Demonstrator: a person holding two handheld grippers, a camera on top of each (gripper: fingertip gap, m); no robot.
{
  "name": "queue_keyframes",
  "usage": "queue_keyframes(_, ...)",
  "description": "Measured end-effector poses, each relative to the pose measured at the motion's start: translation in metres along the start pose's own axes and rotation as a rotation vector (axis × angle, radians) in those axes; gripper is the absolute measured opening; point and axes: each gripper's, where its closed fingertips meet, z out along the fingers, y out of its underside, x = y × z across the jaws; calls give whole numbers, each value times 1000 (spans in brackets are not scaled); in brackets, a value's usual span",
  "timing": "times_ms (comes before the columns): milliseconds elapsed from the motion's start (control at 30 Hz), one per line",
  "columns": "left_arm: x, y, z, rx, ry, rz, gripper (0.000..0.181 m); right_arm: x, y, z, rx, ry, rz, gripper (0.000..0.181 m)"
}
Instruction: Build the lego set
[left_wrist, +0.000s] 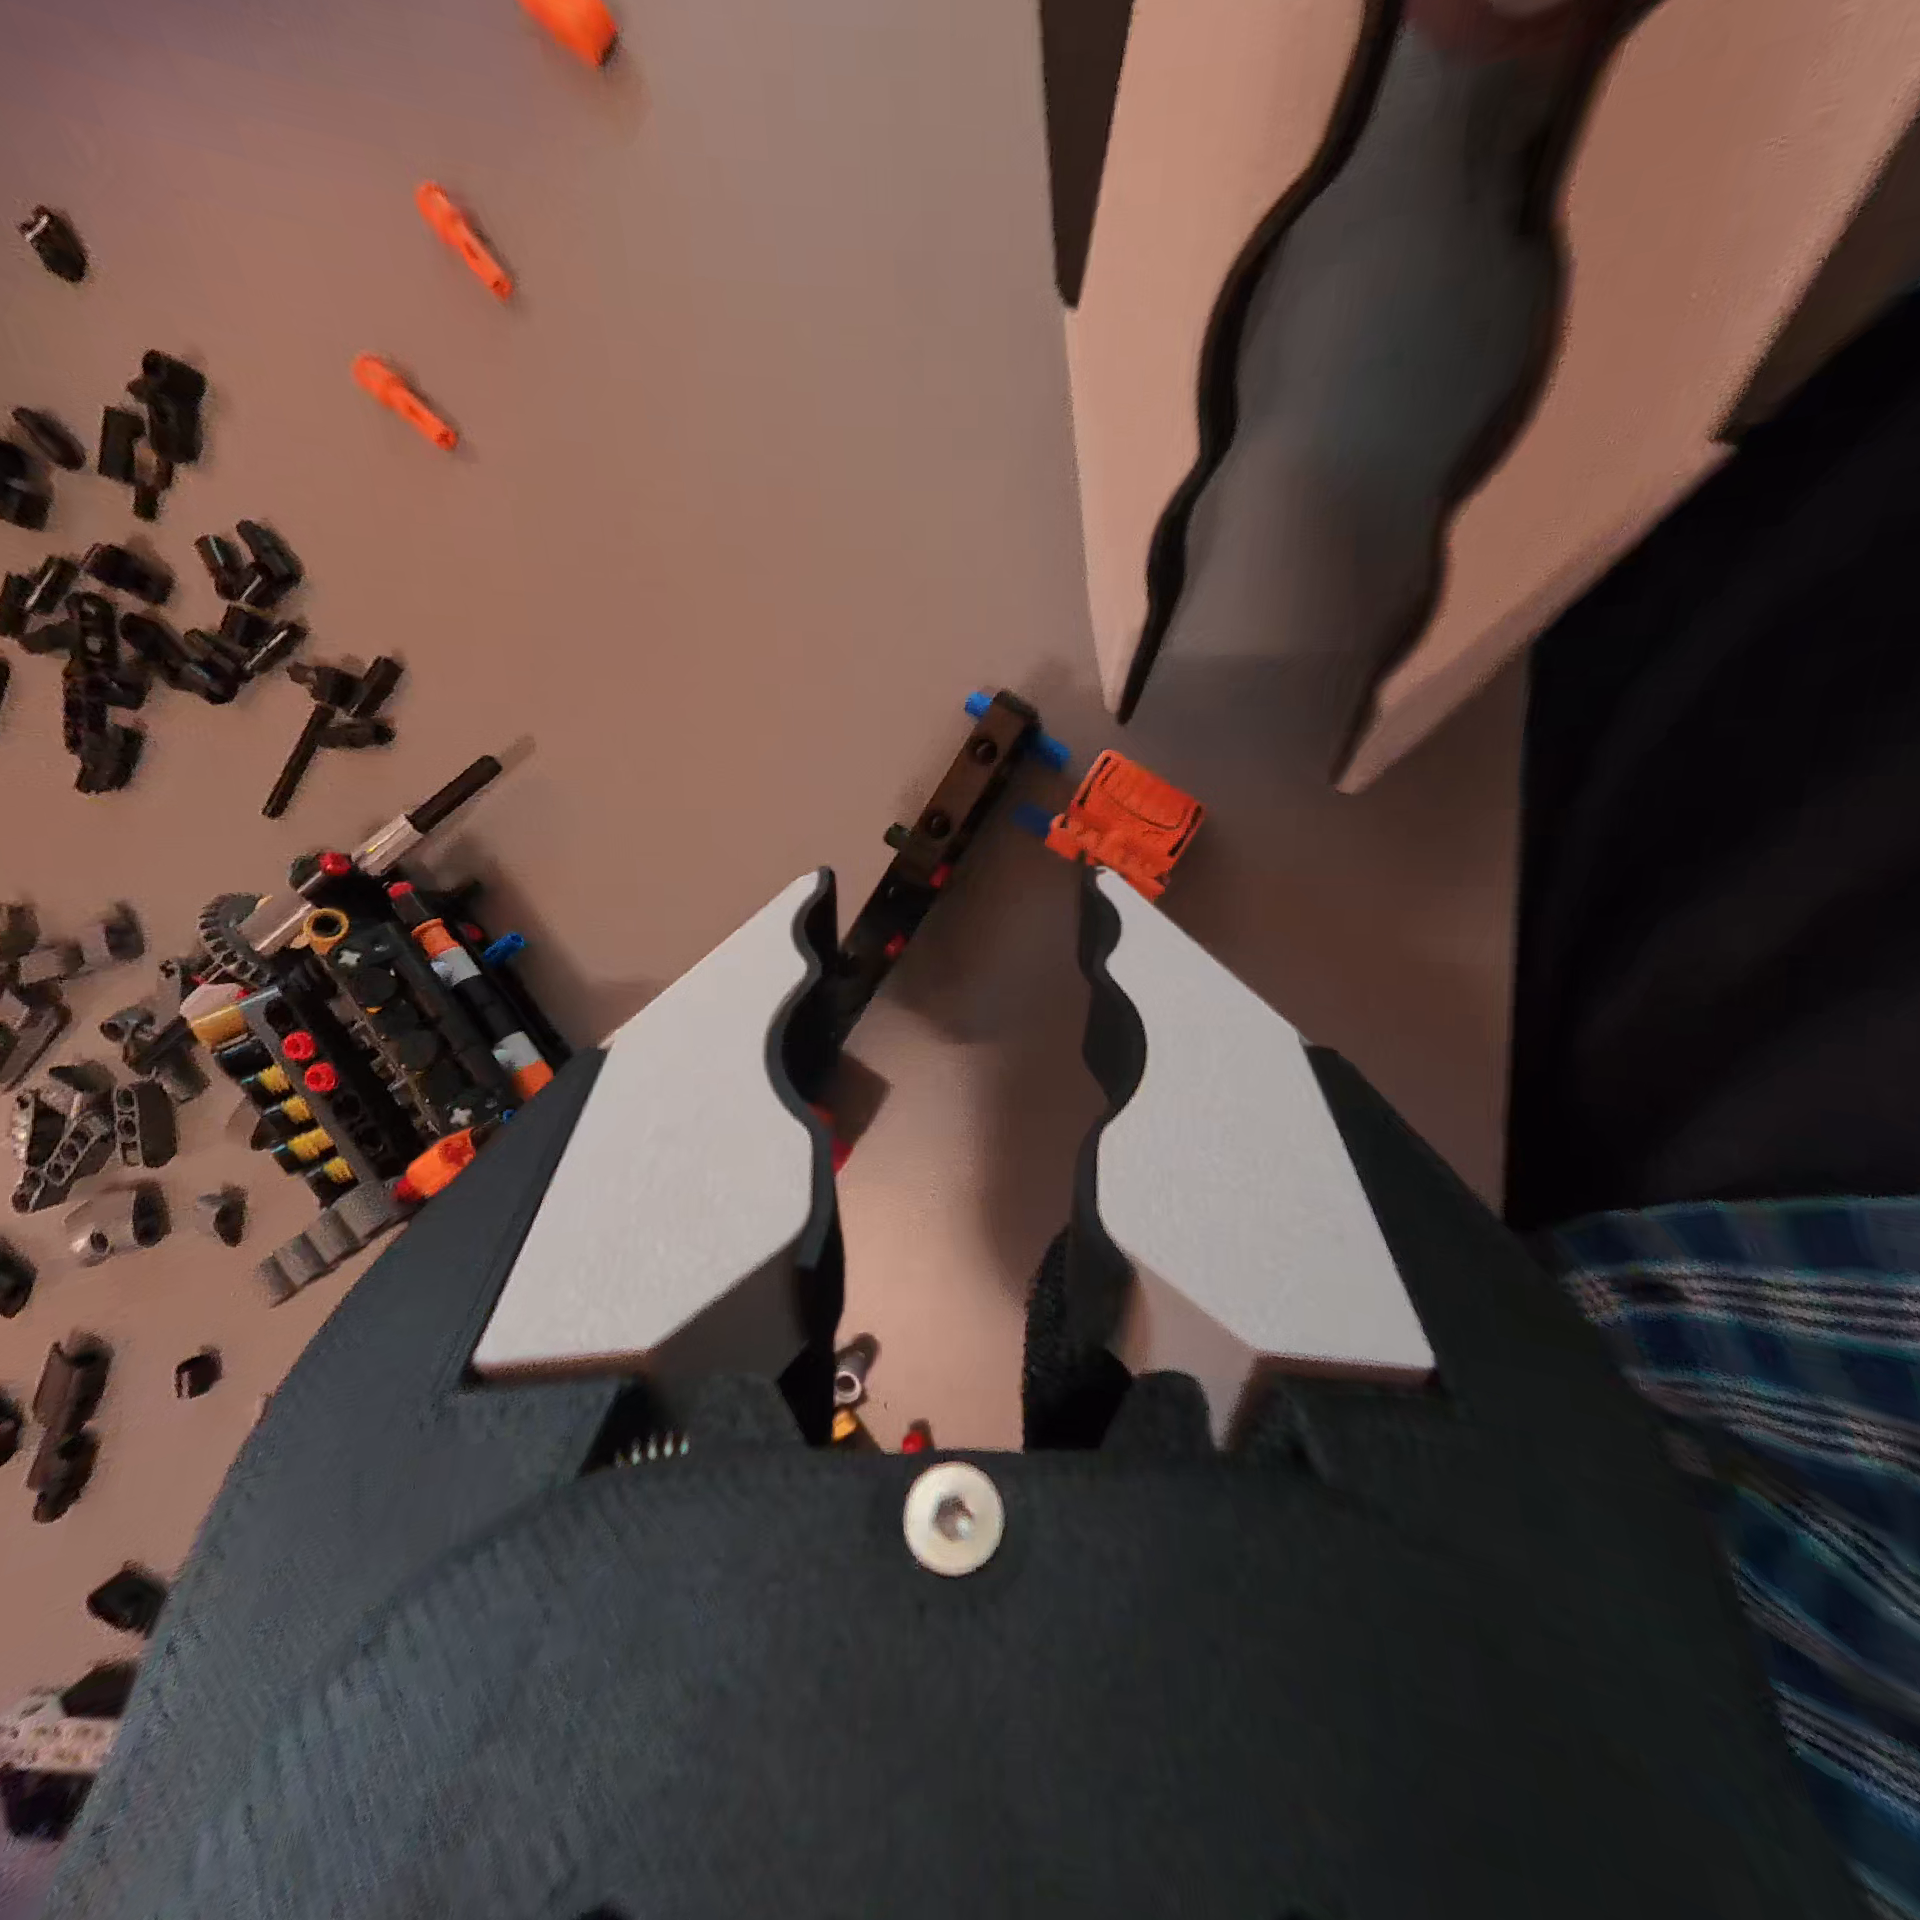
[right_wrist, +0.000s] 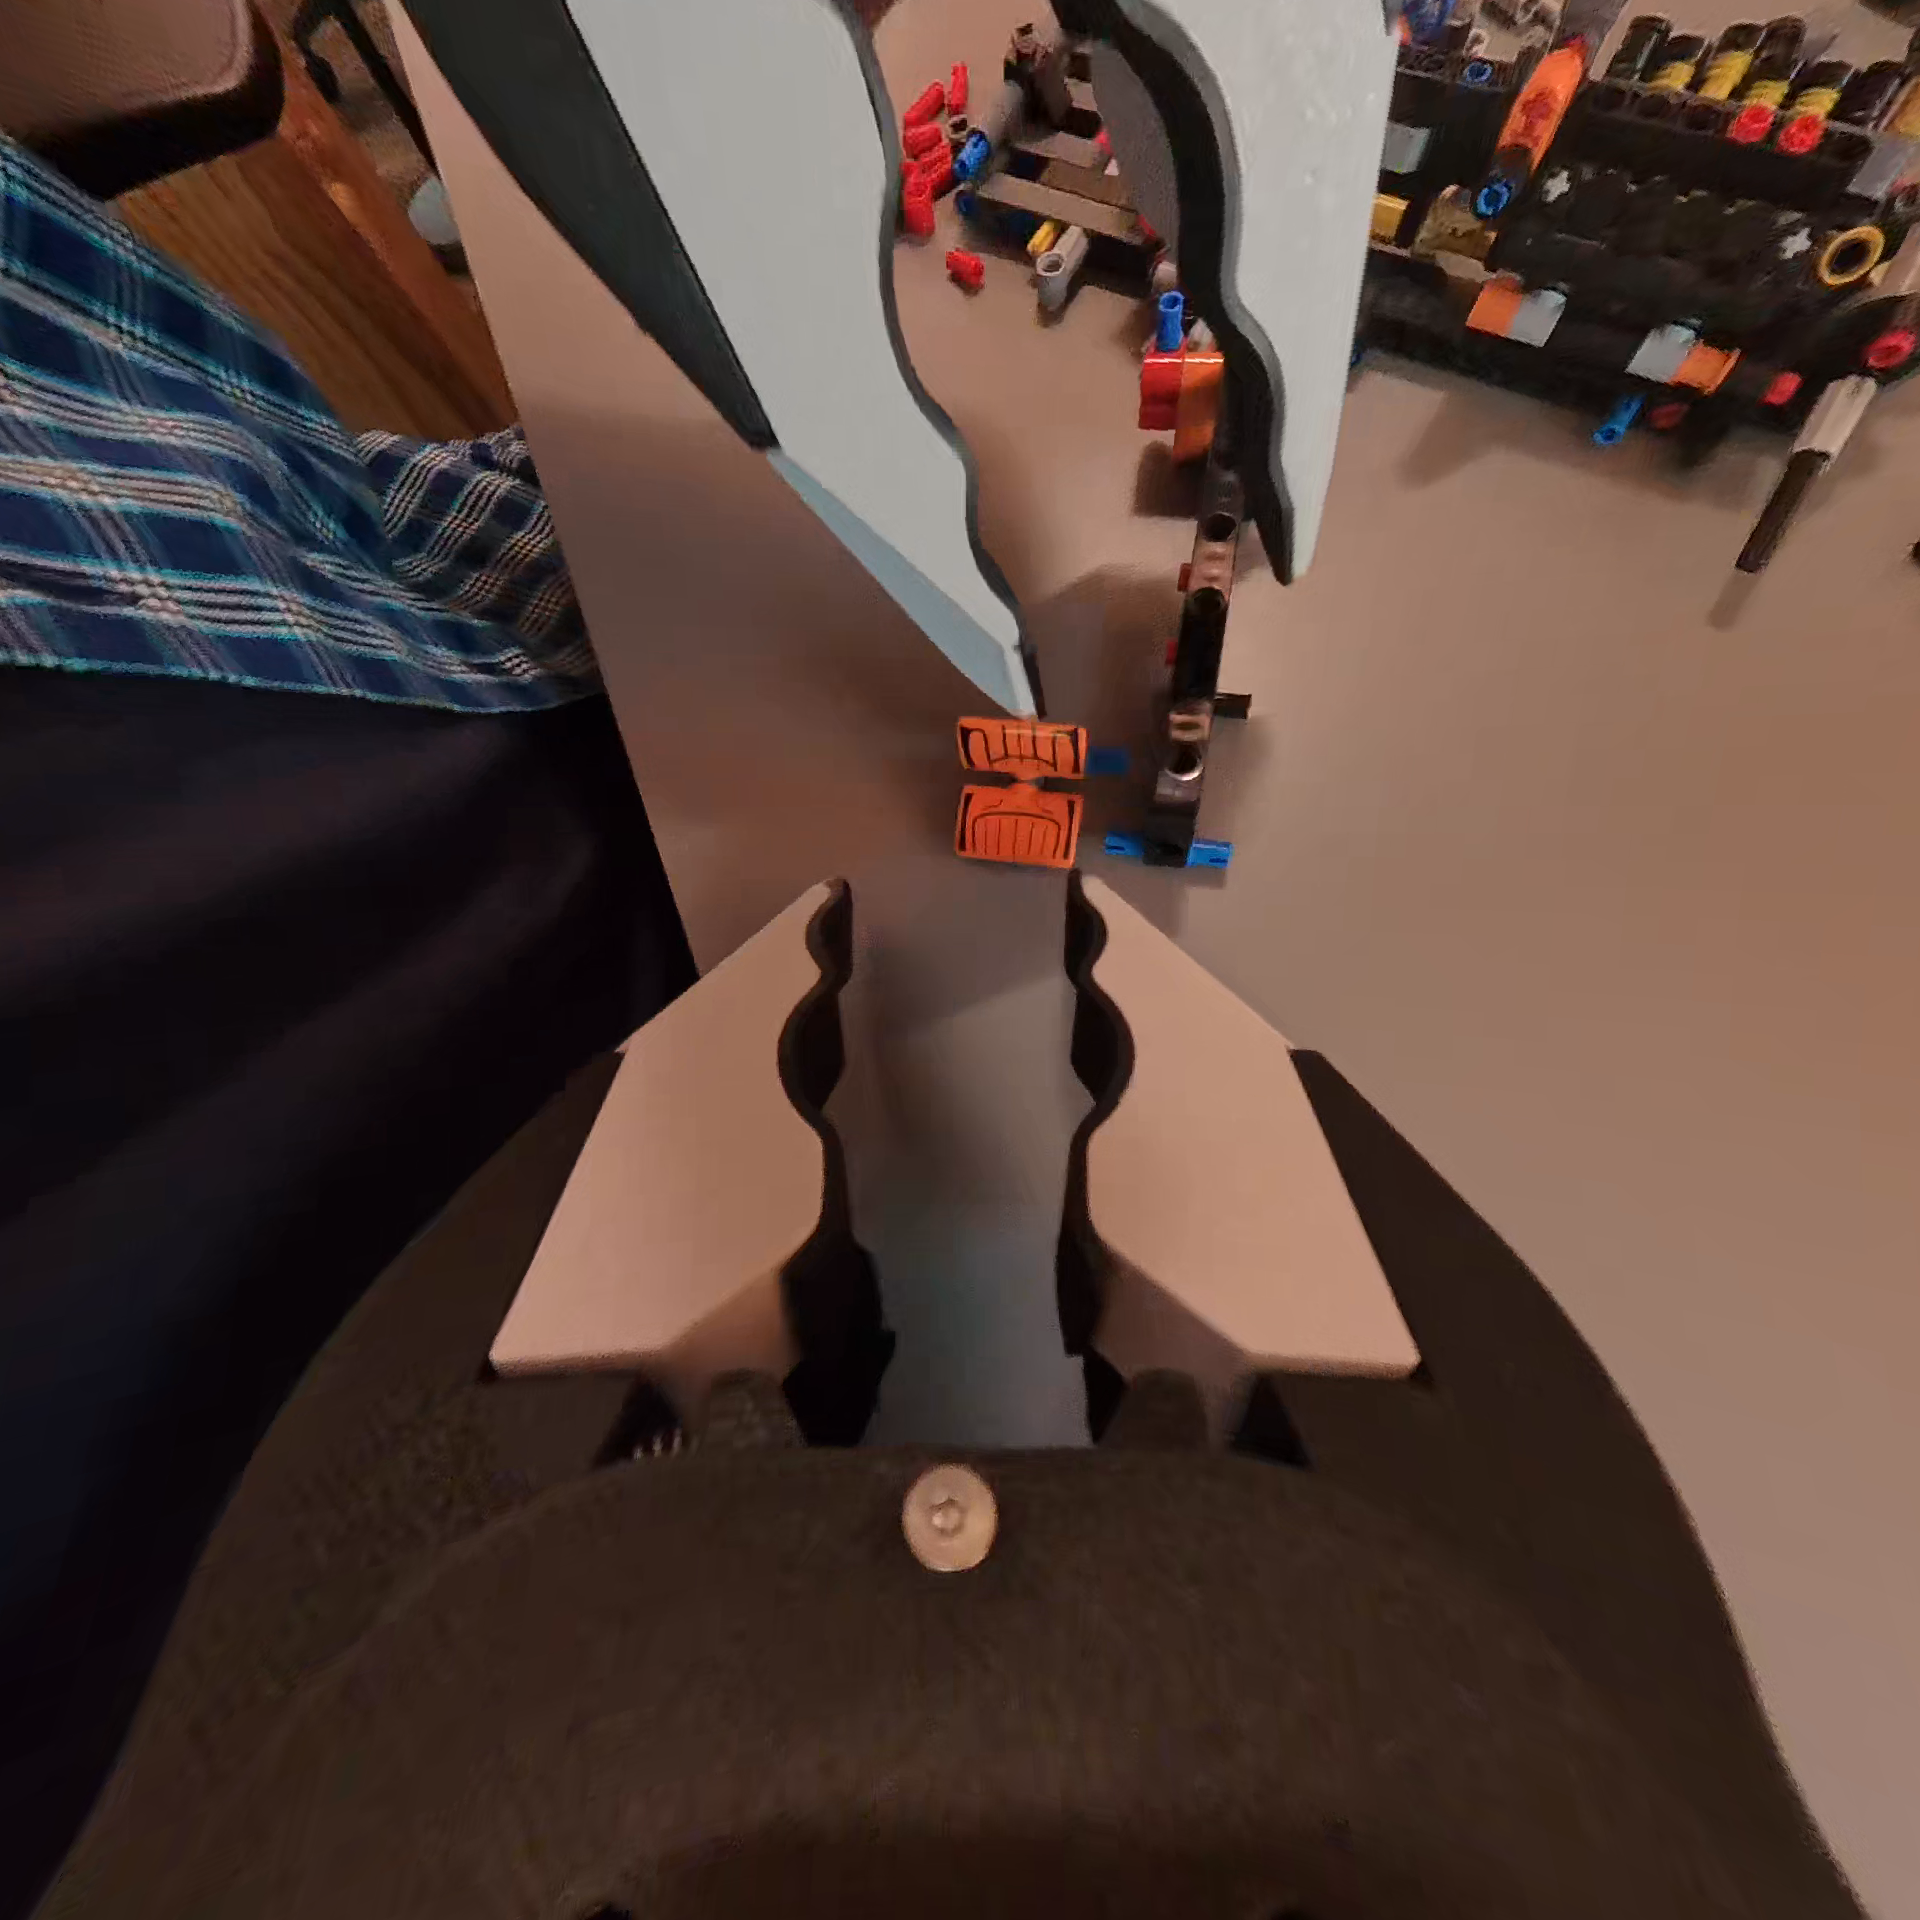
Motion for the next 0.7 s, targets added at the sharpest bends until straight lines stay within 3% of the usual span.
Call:
queue_keyframes(100,0,4,10,-16,-3,-21,51,4,-1,6,7,22,8,46)
queue_keyframes(300,2,4,15,-1,-7,-44,55,5,-3,12,-13,28,-49,37)
queue_keyframes(433,4,3,18,15,4,-49,53,7,-3,12,-24,-15,-85,23)
queue_keyframes(700,1,1,11,30,38,-37,41,7,-4,5,3,-83,-83,22)
